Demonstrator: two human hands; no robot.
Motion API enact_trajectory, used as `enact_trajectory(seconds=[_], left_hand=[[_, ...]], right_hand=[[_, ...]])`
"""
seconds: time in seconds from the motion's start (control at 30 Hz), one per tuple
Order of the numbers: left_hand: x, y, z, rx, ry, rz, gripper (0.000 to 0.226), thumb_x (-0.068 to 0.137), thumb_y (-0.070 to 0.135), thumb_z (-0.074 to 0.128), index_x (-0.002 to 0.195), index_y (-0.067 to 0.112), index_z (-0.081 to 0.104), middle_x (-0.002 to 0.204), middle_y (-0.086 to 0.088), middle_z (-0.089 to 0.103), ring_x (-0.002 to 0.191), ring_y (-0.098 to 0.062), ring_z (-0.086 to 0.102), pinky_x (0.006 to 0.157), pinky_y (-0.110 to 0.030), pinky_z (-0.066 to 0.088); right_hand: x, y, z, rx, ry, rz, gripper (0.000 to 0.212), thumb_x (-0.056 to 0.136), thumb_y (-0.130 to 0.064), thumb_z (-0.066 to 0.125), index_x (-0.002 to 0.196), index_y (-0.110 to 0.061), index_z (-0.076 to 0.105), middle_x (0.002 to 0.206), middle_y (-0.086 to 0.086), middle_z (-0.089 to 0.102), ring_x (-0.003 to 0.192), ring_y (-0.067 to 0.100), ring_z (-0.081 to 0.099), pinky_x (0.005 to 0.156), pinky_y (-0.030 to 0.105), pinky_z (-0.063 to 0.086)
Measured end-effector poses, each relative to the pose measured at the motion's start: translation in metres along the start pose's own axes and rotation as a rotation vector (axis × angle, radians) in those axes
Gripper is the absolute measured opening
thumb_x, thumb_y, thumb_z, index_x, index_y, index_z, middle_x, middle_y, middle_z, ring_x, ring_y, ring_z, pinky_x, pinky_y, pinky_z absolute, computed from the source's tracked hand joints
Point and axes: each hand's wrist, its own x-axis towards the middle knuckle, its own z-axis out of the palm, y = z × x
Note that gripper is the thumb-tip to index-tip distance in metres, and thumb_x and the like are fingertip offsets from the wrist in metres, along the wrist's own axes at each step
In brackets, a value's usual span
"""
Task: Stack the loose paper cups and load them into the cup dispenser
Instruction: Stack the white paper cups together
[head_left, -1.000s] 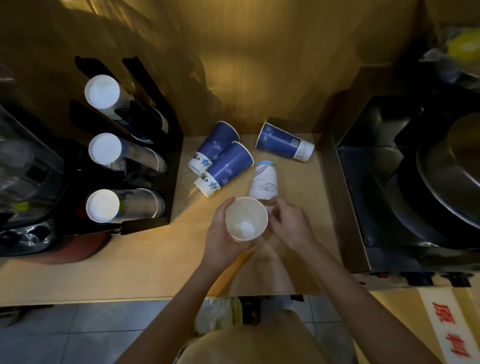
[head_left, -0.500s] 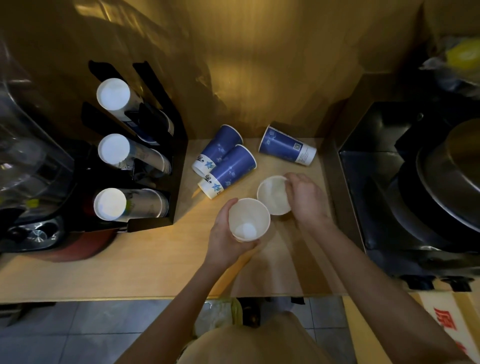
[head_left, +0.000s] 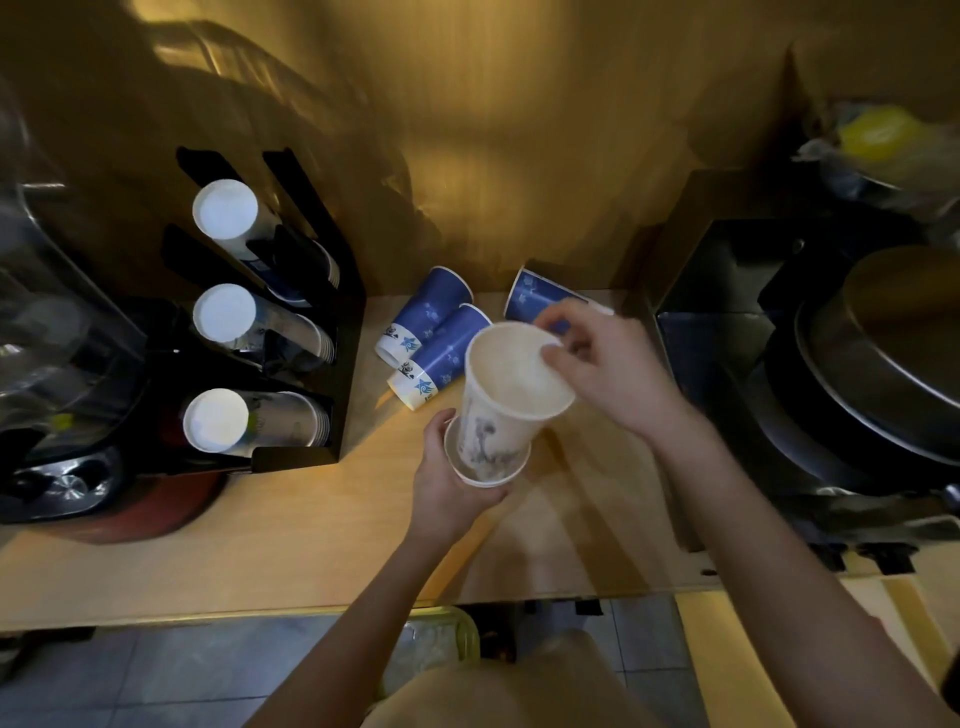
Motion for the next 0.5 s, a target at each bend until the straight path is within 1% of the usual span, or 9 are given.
enact_trajectory(seconds=[0.07, 0.17, 0.23, 0.3, 0.37, 0.4, 0.43, 0.5], left_hand=[[0.001, 0.000, 0.000, 0.015, 0.016, -0.004, 0.102, 0.052, 0.014, 0.088, 0.134, 0.019, 0.028, 0.116, 0.008, 0.049, 0.105, -0.010, 0.048, 0.085, -0.026, 0.042], [0.000, -0.001, 0.001, 0.033, 0.018, 0.007, 0.105, 0.051, 0.016, 0.089, 0.135, 0.016, 0.027, 0.124, 0.001, 0.050, 0.112, -0.015, 0.047, 0.087, -0.028, 0.041], [-0.001, -0.001, 0.001, 0.032, 0.019, 0.009, 0.106, 0.048, 0.018, 0.089, 0.135, 0.017, 0.028, 0.121, 0.005, 0.048, 0.109, -0.012, 0.046, 0.085, -0.027, 0.040], [-0.001, -0.002, 0.002, 0.041, 0.020, 0.012, 0.102, 0.050, 0.017, 0.089, 0.133, 0.018, 0.029, 0.117, 0.009, 0.046, 0.106, -0.009, 0.045, 0.083, -0.026, 0.039], [0.000, -0.003, 0.002, 0.061, 0.015, 0.020, 0.098, 0.051, 0.016, 0.089, 0.130, 0.019, 0.031, 0.115, 0.010, 0.046, 0.104, -0.009, 0.046, 0.081, -0.025, 0.039], [0.001, -0.003, 0.002, 0.068, 0.012, 0.021, 0.097, 0.051, 0.016, 0.089, 0.129, 0.018, 0.032, 0.115, 0.011, 0.046, 0.104, -0.009, 0.046, 0.081, -0.026, 0.040], [0.002, -0.003, 0.002, 0.075, 0.010, 0.023, 0.097, 0.050, 0.017, 0.089, 0.128, 0.018, 0.032, 0.114, 0.011, 0.046, 0.103, -0.009, 0.046, 0.081, -0.026, 0.041], [0.004, -0.002, 0.003, 0.090, -0.002, 0.035, 0.097, 0.050, 0.019, 0.089, 0.127, 0.018, 0.032, 0.113, 0.011, 0.045, 0.102, -0.010, 0.047, 0.082, -0.027, 0.042]], right_hand=[[-0.005, 0.004, 0.020, -0.147, -0.042, -0.044, 0.019, 0.089, -0.021, 0.055, 0.108, -0.022, 0.058, 0.082, 0.008, 0.068, 0.077, 0.023, 0.063, 0.071, 0.037, 0.054], [-0.010, 0.015, 0.047, -0.383, -0.096, -0.101, 0.023, 0.094, -0.027, 0.045, 0.114, -0.021, 0.054, 0.095, 0.009, 0.071, 0.085, 0.028, 0.065, 0.073, 0.042, 0.054], [-0.011, 0.023, 0.061, -0.480, -0.108, -0.112, 0.026, 0.095, -0.026, 0.040, 0.116, -0.020, 0.054, 0.101, 0.009, 0.069, 0.090, 0.031, 0.064, 0.073, 0.040, 0.052], [-0.013, 0.033, 0.072, -0.535, -0.127, -0.088, 0.030, 0.095, -0.025, 0.039, 0.121, -0.020, 0.054, 0.105, 0.010, 0.067, 0.096, 0.031, 0.061, 0.074, 0.038, 0.049], [-0.016, 0.042, 0.080, -0.549, -0.167, -0.041, 0.035, 0.095, -0.022, 0.038, 0.128, -0.021, 0.050, 0.109, 0.010, 0.065, 0.099, 0.030, 0.059, 0.075, 0.037, 0.047], [-0.018, 0.045, 0.083, -0.514, -0.181, -0.009, 0.037, 0.095, -0.022, 0.038, 0.131, -0.023, 0.047, 0.111, 0.011, 0.065, 0.100, 0.030, 0.060, 0.076, 0.037, 0.048], [-0.020, 0.046, 0.084, -0.451, -0.181, 0.023, 0.039, 0.096, -0.021, 0.039, 0.134, -0.024, 0.045, 0.114, 0.011, 0.065, 0.101, 0.031, 0.060, 0.079, 0.038, 0.049], [-0.021, 0.049, 0.083, -0.307, -0.159, 0.089, 0.039, 0.095, -0.021, 0.040, 0.133, -0.024, 0.047, 0.119, 0.011, 0.066, 0.103, 0.031, 0.061, 0.086, 0.039, 0.051]])
